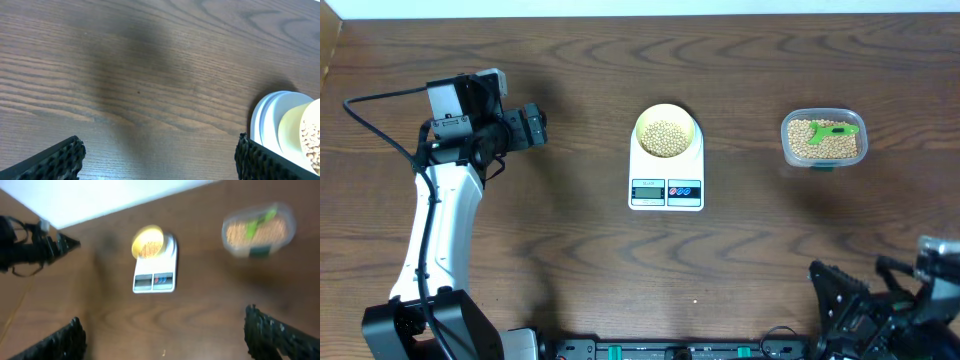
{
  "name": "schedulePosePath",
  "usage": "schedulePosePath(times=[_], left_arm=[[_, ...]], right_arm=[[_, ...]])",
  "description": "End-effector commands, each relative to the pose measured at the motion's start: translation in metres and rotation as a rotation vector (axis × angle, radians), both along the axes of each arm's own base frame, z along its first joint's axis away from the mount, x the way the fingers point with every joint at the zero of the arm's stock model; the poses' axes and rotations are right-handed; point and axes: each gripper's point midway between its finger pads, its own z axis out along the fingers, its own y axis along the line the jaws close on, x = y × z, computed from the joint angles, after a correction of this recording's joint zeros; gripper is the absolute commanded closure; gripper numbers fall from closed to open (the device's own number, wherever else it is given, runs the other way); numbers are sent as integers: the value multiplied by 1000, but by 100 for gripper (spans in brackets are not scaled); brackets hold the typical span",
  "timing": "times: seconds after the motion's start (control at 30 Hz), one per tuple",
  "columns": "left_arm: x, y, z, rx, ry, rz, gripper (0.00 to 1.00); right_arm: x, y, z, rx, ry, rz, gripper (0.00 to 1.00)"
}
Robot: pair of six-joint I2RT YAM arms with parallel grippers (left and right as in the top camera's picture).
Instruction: Scoop item into bowl and weigh 50g on scale
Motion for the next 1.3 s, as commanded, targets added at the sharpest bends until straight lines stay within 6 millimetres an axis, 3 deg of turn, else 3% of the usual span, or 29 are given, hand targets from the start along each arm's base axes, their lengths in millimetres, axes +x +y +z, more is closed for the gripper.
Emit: schedulePosePath(times=[0.0,0.13,0.3,0.47,0.6,0.8,0.97,1.27], left_arm=[[1,-3,-2,-13,8,-7,2],[1,-3,-2,-13,8,-7,2],[1,-3,-2,-13,7,-7,2],[1,-3,-2,-13,8,-7,2],[1,-3,-2,-13,8,-7,2],[1,-3,-2,-13,8,-7,2],[1,-3,-2,-13,7,-7,2],[1,-3,-2,-13,7,-7,2]], right_arm=[[-1,-2,26,-51,-155,-12,1],[-9,2,57,-102,-330,3,1],[-32,-15,64,-511,-502,-18,1],[-46,-30,85,-555,-601,-156,1],[-59,-33,82,-528,-607,-211,1],[-96,-33,81,-501,-698,-310,1],[-104,-32,63,-523,-659,-299,1],[-133,-24,50,-550,-724,-307,1]])
